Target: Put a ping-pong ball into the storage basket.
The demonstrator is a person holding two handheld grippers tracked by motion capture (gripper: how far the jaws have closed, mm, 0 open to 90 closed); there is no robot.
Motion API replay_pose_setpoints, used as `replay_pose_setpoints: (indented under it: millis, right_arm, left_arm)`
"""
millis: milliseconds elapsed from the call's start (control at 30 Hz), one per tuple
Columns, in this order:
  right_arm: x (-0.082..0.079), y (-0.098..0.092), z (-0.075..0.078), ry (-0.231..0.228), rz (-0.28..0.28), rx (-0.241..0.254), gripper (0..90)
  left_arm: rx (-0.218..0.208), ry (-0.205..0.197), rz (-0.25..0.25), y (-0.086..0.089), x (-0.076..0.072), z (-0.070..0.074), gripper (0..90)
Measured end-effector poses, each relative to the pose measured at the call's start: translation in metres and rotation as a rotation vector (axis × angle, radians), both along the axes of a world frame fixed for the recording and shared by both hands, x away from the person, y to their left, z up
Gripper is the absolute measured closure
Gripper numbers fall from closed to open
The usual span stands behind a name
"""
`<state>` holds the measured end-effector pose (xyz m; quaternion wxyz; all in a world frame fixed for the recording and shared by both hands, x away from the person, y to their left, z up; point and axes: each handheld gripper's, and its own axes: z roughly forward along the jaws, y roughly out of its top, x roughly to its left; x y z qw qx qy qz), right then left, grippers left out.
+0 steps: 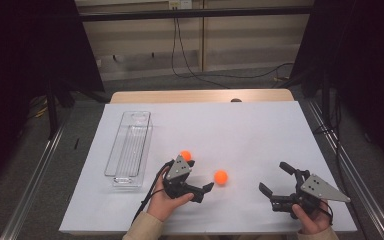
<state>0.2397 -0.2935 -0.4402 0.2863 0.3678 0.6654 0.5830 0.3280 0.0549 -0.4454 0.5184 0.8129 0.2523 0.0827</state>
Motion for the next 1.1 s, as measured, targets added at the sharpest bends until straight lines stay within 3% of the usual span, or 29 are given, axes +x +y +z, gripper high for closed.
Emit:
replay_pose_setpoints:
  millis: [1100]
  right_arm:
    - [0.000, 0.000, 0.000, 0.000, 0.003, 0.002, 2.6]
  left_arm:
    - [0.027, 0.018, -0.014, -0.015, 0.006, -0.002, 3.4]
